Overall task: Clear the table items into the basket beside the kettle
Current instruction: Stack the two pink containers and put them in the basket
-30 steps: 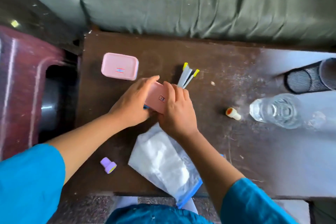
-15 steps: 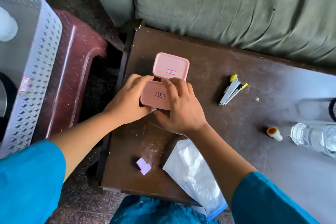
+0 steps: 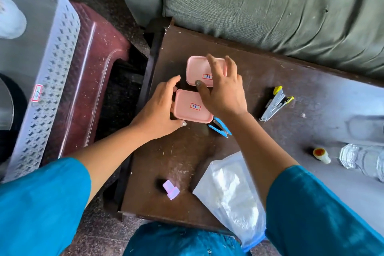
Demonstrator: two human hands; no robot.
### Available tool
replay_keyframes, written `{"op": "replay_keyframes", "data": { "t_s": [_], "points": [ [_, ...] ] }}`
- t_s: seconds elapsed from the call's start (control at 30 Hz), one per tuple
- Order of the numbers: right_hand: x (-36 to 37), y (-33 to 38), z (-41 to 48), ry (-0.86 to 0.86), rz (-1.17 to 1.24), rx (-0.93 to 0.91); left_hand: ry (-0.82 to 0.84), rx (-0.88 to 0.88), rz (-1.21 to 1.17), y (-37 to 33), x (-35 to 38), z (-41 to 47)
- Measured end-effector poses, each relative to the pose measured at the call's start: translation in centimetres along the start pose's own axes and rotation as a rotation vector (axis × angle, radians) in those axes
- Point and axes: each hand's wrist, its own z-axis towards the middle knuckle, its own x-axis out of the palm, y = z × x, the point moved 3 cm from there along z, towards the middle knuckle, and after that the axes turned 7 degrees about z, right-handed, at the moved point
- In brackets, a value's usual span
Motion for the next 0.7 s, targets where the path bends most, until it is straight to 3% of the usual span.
{"op": "replay_keyframes", "data": {
  "t_s": [0.13, 0.33, 0.5, 0.7],
  "points": [
    [-0.8, -0.1, -0.2, 0.026, 0.021, -0.055, -0.015, 0.018, 0.002, -0.3, -0.1, 0.8],
    [-0.3, -0.6, -1.3, 0.208, -0.093, -0.223, -0.047, 0.046, -0.002, -1.4, 0.3, 1.0],
    [-0.4, -0.9, -0.6, 0.199, -0.039, -0.201, -0.080, 0.030, 0.004, -1.3, 1.2, 0.6],
    [-0.6, -0.8, 0.9, 0.118, 0.115, -0.048, -0.021, 0.055, -0.031, -1.3, 1.4, 0.9]
  ]
}}
